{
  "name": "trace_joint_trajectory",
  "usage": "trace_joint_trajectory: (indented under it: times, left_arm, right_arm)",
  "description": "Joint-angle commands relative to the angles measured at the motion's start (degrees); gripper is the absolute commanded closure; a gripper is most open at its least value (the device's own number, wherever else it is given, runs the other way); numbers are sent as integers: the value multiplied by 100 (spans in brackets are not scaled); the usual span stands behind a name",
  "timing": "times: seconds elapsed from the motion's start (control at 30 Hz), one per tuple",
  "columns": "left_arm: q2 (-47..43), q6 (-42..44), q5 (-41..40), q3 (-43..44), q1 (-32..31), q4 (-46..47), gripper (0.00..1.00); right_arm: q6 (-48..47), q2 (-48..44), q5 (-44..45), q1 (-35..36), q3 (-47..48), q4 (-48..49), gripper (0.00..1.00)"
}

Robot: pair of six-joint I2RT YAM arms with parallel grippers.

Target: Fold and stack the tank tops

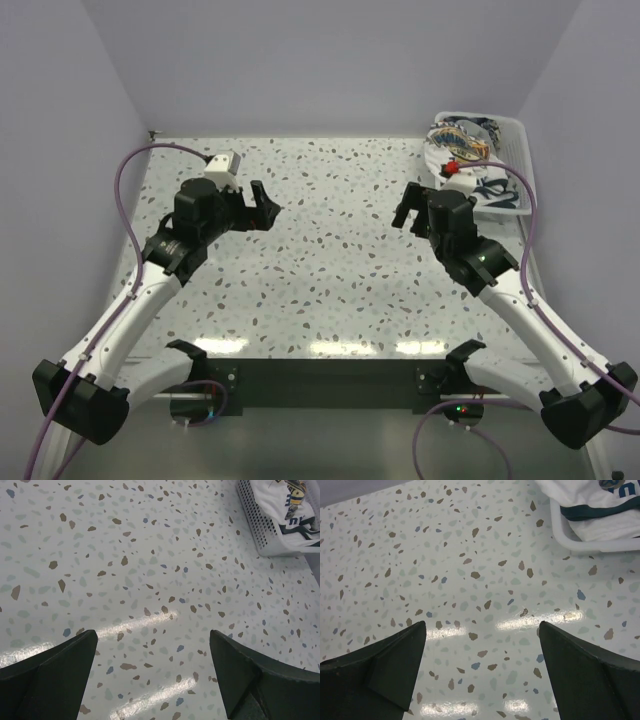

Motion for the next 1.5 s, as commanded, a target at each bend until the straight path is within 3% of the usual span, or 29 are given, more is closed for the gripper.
trace_joint_trajectory:
  times: [0.0,0.3,0.43,0.6,0.87,1.07,1.2,1.47]
  left_arm:
    - [-93,182,45,257,-11,9,0]
    - [-84,191,62,415,-11,-61,0]
    - [-40,156,-34,468,-11,-53,0]
    - [48,16,79,477,-11,26,0]
    - [-14,-29,167,424,-2,26,0]
    - [-31,-81,185,354,-11,79,0]
    - [-14,-64,150,354,-2,79,0]
    - [109,-73,115,354,-11,167,0]
  right_arm:
    - [-74,-98,251,8,158,36,2]
    - [-399,840,567,8,1054,-509,1]
    - [-636,1745,428,-886,1686,-623,2]
    - [-549,3107,-425,-2178,2758,-623,15]
    - [-557,4909,-654,-2751,3937,-519,27]
    - [-426,5350,-1006,-2980,3710,536,29]
    - [-347,5596,-1006,-3006,3630,905,38]
    - [-232,5931,-1111,-2998,3858,1196,67]
